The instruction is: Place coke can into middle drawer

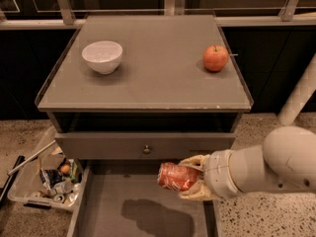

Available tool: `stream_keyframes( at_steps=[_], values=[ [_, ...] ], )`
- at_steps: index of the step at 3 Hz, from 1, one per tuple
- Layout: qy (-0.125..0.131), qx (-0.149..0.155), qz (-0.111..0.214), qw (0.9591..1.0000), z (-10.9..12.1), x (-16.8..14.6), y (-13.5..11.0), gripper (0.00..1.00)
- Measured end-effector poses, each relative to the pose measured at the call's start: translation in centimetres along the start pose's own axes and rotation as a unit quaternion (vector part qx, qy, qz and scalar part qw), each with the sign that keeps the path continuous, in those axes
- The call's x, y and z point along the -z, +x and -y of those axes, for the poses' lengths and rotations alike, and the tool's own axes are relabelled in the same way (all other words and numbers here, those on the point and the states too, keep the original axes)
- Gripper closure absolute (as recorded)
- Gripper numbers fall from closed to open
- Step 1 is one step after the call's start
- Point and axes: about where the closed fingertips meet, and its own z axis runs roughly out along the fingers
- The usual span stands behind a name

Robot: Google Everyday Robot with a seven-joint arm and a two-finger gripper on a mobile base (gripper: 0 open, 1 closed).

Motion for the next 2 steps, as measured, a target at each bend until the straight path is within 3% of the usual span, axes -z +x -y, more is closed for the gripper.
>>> stream_keyframes(
  at_steps=[1,2],
  values=[
    [0.022,-0.014,0.001,0.9997,1.25,-3.94,1.03,1.00],
    [0.022,-0.014,0.001,0.9997,1.25,-3.94,1.03,1.00]
  ],
)
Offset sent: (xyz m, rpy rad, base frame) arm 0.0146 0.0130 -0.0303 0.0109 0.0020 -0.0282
